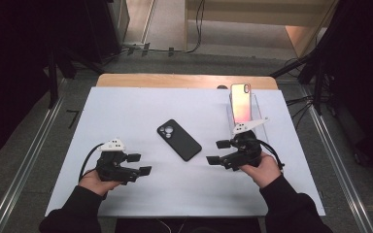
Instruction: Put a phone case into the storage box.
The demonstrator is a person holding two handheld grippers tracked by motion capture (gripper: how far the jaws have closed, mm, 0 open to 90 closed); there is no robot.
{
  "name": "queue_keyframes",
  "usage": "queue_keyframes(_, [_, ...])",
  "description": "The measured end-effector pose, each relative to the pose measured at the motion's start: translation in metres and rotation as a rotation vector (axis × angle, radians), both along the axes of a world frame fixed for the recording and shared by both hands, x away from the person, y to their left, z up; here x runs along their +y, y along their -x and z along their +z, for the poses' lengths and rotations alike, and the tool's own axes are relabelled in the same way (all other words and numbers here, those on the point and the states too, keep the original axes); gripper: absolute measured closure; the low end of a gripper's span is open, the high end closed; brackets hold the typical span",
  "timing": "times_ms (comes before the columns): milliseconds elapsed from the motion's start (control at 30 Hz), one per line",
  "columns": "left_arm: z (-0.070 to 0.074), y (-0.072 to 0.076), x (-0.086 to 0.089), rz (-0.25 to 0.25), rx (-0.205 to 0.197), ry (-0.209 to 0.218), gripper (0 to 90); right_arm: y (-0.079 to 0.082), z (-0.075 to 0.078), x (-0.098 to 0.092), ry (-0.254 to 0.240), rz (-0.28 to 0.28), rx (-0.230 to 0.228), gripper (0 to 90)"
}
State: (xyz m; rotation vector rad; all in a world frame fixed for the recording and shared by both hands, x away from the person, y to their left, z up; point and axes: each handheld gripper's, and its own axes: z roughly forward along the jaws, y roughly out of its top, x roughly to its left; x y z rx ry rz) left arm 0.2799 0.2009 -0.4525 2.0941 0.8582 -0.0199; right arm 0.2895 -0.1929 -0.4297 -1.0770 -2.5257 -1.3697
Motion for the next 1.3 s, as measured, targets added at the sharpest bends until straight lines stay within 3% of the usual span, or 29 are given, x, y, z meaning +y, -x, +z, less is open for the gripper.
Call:
queue_keyframes(333, [0.000,0.002,0.001,-0.009,0.003,-0.001,26.5,-0.023,0.001,0.033,0.016,0.021,-0.008,14.6])
queue_keyframes(433, [0.000,0.002,0.002,-0.005,0.004,-0.001,26.5,-0.031,-0.001,0.039,0.030,0.011,-0.003,0.0])
queue_keyframes(633, [0.000,0.003,0.002,-0.004,0.003,-0.001,26.5,-0.043,-0.001,0.046,-0.004,-0.003,-0.006,0.0])
queue_keyframes(867, [0.000,0.003,0.003,0.001,0.003,-0.005,26.5,-0.059,-0.006,0.060,0.035,-0.051,-0.021,0.0])
queue_keyframes(1067, [0.000,0.004,0.005,0.006,0.001,0.000,26.5,-0.070,-0.017,0.078,0.117,-0.101,-0.033,0.0])
queue_keyframes(1300, [-0.001,0.005,0.007,0.011,0.003,-0.003,26.5,-0.081,-0.027,0.092,0.142,-0.133,-0.047,0.0])
